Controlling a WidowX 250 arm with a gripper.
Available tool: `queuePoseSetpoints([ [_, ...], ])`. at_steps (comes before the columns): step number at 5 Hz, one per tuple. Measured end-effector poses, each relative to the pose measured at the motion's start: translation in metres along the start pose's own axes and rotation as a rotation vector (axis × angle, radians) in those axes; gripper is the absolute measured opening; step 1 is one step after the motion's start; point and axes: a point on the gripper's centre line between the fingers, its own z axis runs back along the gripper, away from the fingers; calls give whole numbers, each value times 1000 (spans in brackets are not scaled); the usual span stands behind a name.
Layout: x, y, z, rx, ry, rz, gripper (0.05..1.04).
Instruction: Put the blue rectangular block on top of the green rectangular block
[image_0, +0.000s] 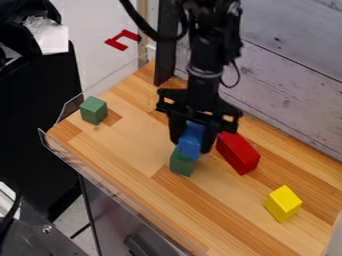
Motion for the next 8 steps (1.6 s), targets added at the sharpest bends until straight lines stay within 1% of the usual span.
queuePoseSetpoints([
  [1, 0, 0, 0, -7, 2, -2, 567],
  [2, -5, 7, -4, -11, 25, 14, 567],
  [4, -3, 24, -2, -25, 20, 46, 567],
  [6, 1, 23, -3, -32, 11, 41, 567],
  [8, 0, 22, -5, -28, 22, 37, 567],
])
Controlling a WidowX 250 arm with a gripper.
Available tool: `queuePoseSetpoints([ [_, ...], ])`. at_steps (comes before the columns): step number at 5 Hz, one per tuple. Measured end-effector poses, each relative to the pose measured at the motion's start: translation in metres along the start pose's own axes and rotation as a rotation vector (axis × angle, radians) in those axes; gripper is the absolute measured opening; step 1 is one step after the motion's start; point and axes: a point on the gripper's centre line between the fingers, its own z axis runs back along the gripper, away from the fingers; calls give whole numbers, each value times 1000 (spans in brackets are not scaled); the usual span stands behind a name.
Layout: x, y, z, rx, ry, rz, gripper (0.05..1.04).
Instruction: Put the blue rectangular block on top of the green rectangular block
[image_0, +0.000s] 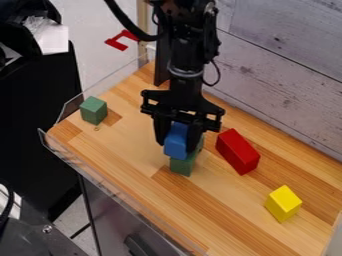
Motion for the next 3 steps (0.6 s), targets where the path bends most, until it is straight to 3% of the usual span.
queuePoseSetpoints([
  [2, 0, -4, -3, -3, 0, -19, 567],
  [3, -1, -5, -4, -9, 7, -14, 627],
])
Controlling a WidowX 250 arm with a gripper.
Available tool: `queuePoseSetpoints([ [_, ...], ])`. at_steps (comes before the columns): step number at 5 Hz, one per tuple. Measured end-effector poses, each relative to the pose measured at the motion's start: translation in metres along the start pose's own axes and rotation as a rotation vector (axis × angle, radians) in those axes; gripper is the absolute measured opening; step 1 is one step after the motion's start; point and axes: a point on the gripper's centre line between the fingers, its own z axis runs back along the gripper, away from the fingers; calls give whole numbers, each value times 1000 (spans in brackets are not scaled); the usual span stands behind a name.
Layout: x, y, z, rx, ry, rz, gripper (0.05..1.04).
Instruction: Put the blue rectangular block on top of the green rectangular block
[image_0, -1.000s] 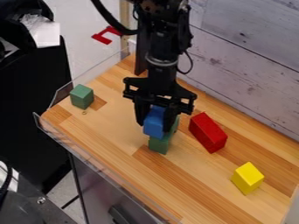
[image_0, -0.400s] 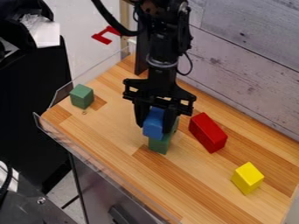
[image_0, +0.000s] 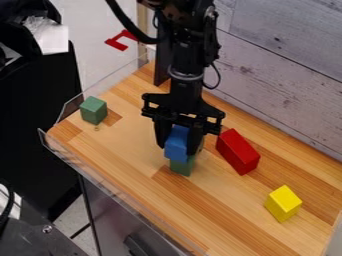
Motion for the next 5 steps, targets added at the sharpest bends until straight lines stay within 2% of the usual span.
queuePoseSetpoints([
  [1, 0, -2, 0, -12, 1, -9, 920],
  [2, -4, -2, -3, -22, 8, -2, 1002],
  [3, -9, 3, 7, -26, -9, 19, 999],
  [5, -8, 28, 63, -55, -141, 115, 999],
])
